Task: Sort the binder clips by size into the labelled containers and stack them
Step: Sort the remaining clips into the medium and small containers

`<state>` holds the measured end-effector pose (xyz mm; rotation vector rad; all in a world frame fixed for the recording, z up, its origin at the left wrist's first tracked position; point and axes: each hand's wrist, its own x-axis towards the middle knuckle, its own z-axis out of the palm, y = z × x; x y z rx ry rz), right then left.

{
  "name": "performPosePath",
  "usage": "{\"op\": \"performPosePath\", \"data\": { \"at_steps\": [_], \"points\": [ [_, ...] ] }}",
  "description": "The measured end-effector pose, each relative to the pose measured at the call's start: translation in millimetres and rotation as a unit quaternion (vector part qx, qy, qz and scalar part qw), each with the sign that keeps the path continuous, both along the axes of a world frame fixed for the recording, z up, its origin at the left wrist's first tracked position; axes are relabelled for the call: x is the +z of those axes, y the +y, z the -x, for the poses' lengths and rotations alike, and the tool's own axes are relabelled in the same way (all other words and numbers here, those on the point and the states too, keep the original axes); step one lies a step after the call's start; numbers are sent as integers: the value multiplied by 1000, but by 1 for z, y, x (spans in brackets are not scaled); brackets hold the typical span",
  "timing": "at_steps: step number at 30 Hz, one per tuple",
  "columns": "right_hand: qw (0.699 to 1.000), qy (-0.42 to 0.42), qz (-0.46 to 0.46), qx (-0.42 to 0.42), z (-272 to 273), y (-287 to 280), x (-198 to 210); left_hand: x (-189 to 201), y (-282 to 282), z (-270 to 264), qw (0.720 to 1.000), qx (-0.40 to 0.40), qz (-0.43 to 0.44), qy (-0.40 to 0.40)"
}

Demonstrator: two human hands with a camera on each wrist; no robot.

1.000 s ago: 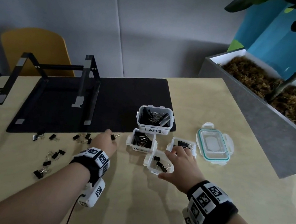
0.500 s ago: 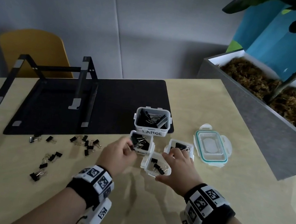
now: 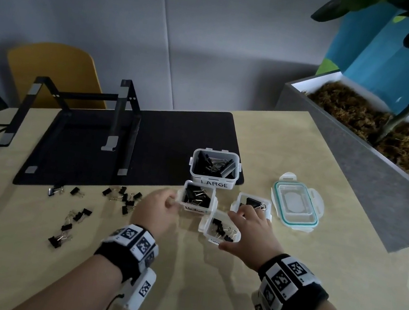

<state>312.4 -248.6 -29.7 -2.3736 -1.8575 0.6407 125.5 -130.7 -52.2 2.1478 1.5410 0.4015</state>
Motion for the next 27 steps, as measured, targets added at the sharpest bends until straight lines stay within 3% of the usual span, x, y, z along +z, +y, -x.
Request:
{"op": "performPosePath", "data": {
  "at_steps": [5, 10, 16, 20, 23, 27],
  "points": [
    [1000, 5, -3, -2, -1, -1, -2, -16, 39, 37, 976, 90, -34, 197],
    [1000, 7, 1, -3, -1, -1, -2, -26, 48, 46, 971, 100, -44, 210],
    [1000, 4, 5, -3, -1, -1, -1, -19, 46, 40, 985, 64, -19, 160],
    [1000, -2, 3, -3, -1, 0, -2, -4, 29, 25, 998, 26, 33, 36],
    [1000, -2, 2, -4, -1, 0, -2, 13, 9, 5, 997, -38, 48, -49],
    [1000, -4, 3, -4, 0, 0, -2, 25, -18, -22, 983, -153, 65, -81]
  ]
}}
